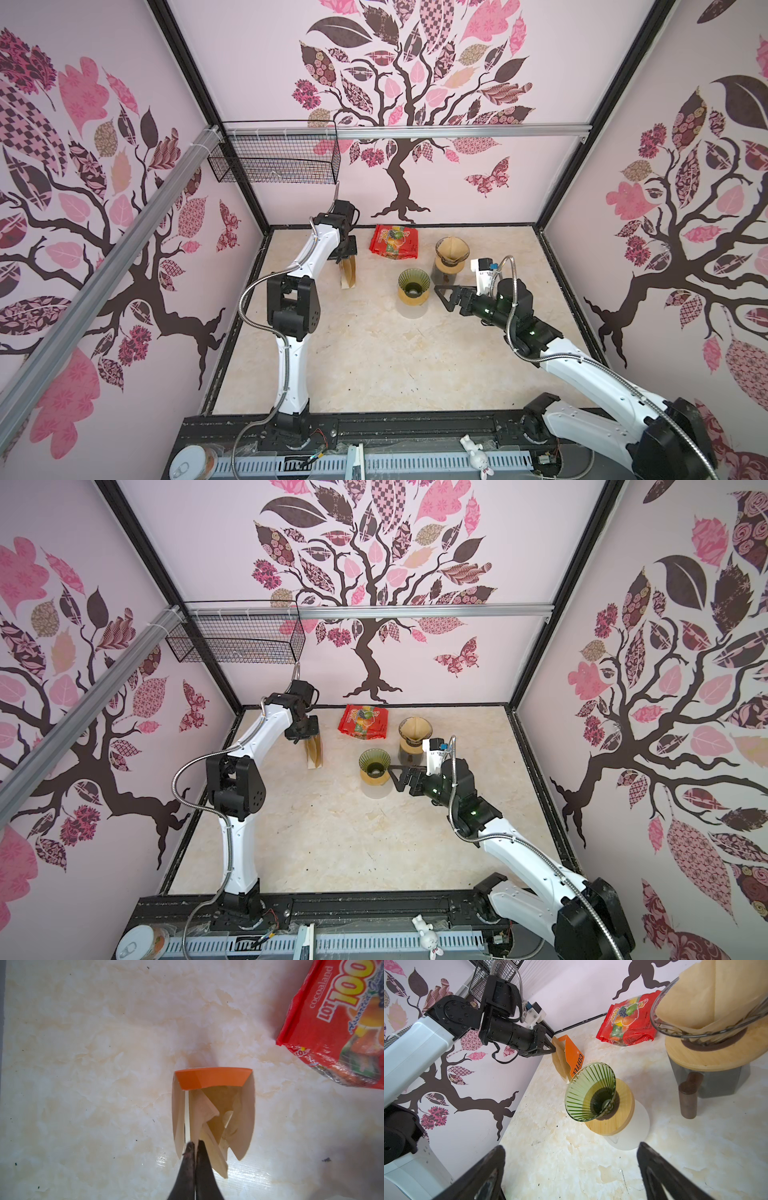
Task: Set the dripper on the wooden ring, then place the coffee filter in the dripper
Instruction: 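Lift the brown paper filter out of the box with the left gripper, then carry the filter over the green dripper with the left gripper while the right approaches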
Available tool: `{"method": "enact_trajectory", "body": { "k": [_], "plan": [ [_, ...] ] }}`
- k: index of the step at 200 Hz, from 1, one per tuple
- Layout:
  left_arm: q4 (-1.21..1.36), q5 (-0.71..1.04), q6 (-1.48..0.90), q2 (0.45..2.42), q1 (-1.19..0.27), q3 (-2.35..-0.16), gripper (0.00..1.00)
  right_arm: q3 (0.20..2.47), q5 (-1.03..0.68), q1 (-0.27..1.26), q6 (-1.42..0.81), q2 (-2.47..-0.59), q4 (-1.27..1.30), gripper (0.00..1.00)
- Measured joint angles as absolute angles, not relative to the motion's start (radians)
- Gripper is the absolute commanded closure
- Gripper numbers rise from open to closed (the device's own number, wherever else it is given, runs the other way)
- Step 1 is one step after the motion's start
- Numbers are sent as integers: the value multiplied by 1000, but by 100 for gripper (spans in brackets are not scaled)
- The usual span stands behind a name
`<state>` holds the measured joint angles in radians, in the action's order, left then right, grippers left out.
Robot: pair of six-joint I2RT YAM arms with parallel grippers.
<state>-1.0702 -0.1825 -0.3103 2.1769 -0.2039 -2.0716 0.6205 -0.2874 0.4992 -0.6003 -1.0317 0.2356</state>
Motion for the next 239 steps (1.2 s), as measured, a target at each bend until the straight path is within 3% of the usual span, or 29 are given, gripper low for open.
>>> {"method": "enact_trajectory", "body": {
  "k": [101,239],
  "plan": [
    [-1083,-191,-326,2068,-210,-2019,100,620,-287,499,-600,-1035,236,0],
    [-1060,-53,-374,1602,-265,-1778,100,620,-265,499,-583,-1032,224,0]
  ]
}}
